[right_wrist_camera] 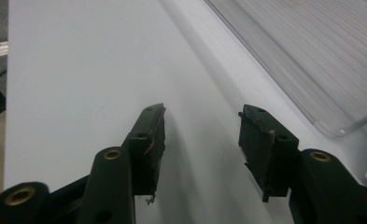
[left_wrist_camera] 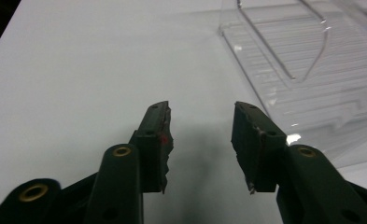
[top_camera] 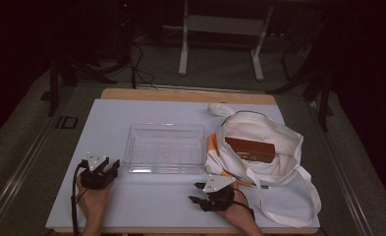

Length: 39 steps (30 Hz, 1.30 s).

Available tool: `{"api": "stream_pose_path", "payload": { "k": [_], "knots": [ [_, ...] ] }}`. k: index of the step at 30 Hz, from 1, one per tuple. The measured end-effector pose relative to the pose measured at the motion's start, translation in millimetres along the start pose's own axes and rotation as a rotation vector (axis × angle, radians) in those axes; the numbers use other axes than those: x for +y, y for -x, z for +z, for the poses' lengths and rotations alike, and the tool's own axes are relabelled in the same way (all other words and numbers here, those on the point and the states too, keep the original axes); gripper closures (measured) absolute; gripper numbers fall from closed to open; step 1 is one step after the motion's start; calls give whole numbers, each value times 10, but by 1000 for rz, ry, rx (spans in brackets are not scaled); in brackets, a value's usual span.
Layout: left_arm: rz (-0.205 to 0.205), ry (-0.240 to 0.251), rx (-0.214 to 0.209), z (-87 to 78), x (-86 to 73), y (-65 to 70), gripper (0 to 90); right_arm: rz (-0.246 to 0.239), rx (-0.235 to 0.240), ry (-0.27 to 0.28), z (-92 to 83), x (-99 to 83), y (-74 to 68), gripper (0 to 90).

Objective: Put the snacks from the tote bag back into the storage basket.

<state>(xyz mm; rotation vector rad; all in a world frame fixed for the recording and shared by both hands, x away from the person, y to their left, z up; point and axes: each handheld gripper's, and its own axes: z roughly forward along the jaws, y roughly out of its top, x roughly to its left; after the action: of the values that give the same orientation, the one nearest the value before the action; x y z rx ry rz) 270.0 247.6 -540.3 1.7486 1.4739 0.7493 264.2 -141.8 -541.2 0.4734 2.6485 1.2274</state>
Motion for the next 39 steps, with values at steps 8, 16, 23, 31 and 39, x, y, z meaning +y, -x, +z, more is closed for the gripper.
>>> {"api": "stream_pose_path", "payload": {
  "k": [8,16,23,31,39],
  "knots": [
    [-9,22,-28,-21,-8,-18,654,12,19,9,-10,-4,17,502],
    [0,19,-40,-17,-9,-16,674,11,22,8,-10,-1,19,502],
    [-10,17,-39,-13,-7,-25,673,16,26,-1,-6,8,24,498],
    [-13,18,-42,-17,-8,-31,673,8,47,0,-19,39,-18,474],
    [-8,22,-38,-18,-10,-21,673,-11,46,1,-100,108,-38,472]
  ]
}}
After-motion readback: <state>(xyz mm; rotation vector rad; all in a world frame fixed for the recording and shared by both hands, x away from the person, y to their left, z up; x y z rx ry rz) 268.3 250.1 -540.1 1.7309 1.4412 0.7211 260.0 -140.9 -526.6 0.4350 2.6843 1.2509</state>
